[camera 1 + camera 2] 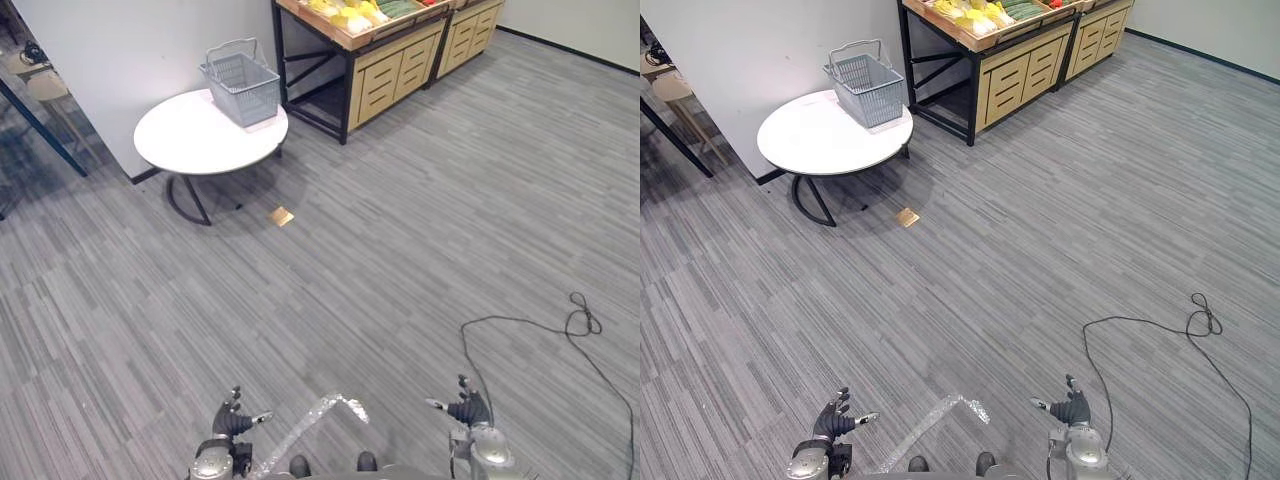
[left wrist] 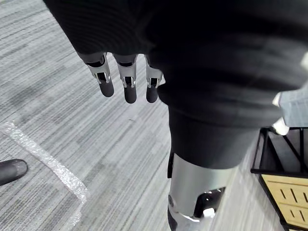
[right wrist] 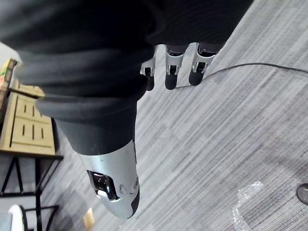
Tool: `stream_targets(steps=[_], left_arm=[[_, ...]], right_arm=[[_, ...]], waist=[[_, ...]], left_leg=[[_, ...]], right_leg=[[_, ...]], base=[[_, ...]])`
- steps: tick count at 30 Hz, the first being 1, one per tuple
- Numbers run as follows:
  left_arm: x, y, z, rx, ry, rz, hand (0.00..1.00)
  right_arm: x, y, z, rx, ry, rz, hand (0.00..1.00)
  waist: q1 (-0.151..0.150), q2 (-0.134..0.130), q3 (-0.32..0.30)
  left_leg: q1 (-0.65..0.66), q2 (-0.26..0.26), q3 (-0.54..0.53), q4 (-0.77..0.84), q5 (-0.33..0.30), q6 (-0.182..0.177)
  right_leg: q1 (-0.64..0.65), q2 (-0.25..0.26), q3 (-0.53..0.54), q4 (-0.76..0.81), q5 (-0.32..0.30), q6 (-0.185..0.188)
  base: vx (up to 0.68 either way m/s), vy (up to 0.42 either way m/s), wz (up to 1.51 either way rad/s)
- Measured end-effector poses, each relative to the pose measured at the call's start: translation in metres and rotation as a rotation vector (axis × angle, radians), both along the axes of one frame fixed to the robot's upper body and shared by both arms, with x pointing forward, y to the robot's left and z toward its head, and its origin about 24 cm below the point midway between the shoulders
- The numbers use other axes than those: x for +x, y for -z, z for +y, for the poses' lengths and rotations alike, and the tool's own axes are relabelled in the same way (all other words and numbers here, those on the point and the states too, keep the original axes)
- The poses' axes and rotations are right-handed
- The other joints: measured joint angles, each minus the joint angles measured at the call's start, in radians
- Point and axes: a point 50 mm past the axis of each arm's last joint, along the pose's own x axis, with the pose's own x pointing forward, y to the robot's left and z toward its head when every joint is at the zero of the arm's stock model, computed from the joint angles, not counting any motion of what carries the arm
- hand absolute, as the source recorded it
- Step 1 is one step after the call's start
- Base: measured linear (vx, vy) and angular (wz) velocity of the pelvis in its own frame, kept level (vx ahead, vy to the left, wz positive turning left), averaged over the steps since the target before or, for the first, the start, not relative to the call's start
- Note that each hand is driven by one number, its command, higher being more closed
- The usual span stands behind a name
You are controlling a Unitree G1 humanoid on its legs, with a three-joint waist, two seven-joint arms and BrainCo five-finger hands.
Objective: Pick vegetable in the basket
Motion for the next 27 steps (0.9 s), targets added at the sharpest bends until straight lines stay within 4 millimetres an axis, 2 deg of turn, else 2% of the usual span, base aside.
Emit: stream_targets(steps=[7,11,15,19,20,22,23,24,25,26,27], left_arm=[[-0.004,0.001,0.002,0.009,0.018,0.012,0.0],[-0.013,0.003,0.006,0.023,-0.026,0.031,0.0],[-0.02,0.005,0.009,0.032,-0.061,0.048,0.0],[-0.019,0.004,0.012,0.031,-0.093,0.039,0.0],[-0.017,0.003,0.012,0.031,-0.094,0.031,0.0],[-0.012,-0.002,0.012,0.04,-0.1,-0.002,0.0],[-0.009,-0.005,0.012,0.042,-0.103,-0.022,0.0],[-0.007,-0.006,0.012,0.038,-0.11,-0.032,0.0],[-0.008,-0.006,0.013,0.035,-0.117,-0.032,0.0],[-0.007,-0.007,0.015,0.048,-0.124,-0.036,0.0],[-0.003,-0.01,0.018,0.061,-0.124,-0.047,0.0]], right_arm=[[0.0,-0.003,-0.009,-0.042,-0.02,0.0,0.0],[-0.002,-0.003,-0.011,-0.049,-0.016,0.004,0.0],[0.0,-0.004,-0.012,-0.028,0.015,-0.01,0.0],[0.008,-0.008,-0.013,-0.026,0.046,-0.043,0.0],[0.01,-0.009,-0.015,-0.028,0.055,-0.051,0.0],[0.015,-0.012,-0.016,-0.037,0.066,-0.066,0.0],[0.017,-0.013,-0.016,-0.039,0.069,-0.073,0.0],[0.018,-0.013,-0.015,-0.039,0.067,-0.073,0.0],[0.022,-0.015,-0.014,-0.037,0.06,-0.082,0.0],[0.024,-0.014,-0.01,-0.031,0.053,-0.08,0.0],[0.022,-0.012,-0.007,-0.024,0.051,-0.066,0.0]], waist=[[-0.003,0.003,0.001],[-0.009,0.005,-0.001],[0.0,0.002,-0.001],[0.0,-0.003,0.003],[0.001,-0.004,0.004],[0.004,-0.007,0.006],[0.003,-0.008,0.008],[0.007,-0.005,0.013],[0.005,-0.001,0.015],[0.0,0.0,0.025],[-0.002,-0.01,0.047]], left_leg=[[0.006,-0.007,-0.001,0.0,-0.007,-0.004],[0.002,-0.007,-0.001,-0.007,-0.006,-0.003],[-0.022,-0.007,-0.002,-0.001,-0.013,0.007],[-0.065,-0.011,-0.012,0.054,-0.052,0.028],[-0.082,-0.011,-0.012,0.09,-0.08,0.031],[-0.112,-0.011,-0.006,0.155,-0.135,0.037],[-0.129,-0.011,0.003,0.201,-0.181,0.037],[-0.133,-0.014,0.009,0.219,-0.216,0.051],[-0.126,-0.014,0.008,0.22,-0.227,0.054],[-0.091,-0.018,0.001,0.218,-0.236,0.061],[-0.041,-0.024,-0.003,0.217,-0.253,0.067]], right_leg=[[0.006,-0.01,-0.009,0.009,-0.028,0.005],[-0.006,-0.009,-0.021,0.012,-0.03,0.004],[-0.02,-0.011,-0.028,0.013,-0.033,0.009],[-0.03,-0.024,-0.047,0.013,-0.051,0.023],[-0.036,-0.031,-0.052,0.029,-0.069,0.029],[-0.073,-0.048,-0.054,0.109,-0.125,0.05],[-0.117,-0.067,-0.055,0.212,-0.177,0.064],[-0.179,-0.085,-0.06,0.357,-0.207,0.074],[-0.218,-0.093,-0.062,0.445,-0.21,0.077],[-0.296,-0.119,-0.068,0.647,-0.199,0.072],[-0.35,-0.134,-0.079,0.787,-0.223,0.068]], base=[[-0.04,-0.015,0.04],[-0.06,-0.018,0.05],[0.0,-0.007,0.03],[0.09,0.012,0.13],[0.17,0.046,0.12],[0.17,0.05,0.06],[0.19,0.078,-0.11],[0.22,0.109,-0.16],[0.23,0.127,-0.15],[0.33,0.12,0.06],[0.47,0.117,0.08]])
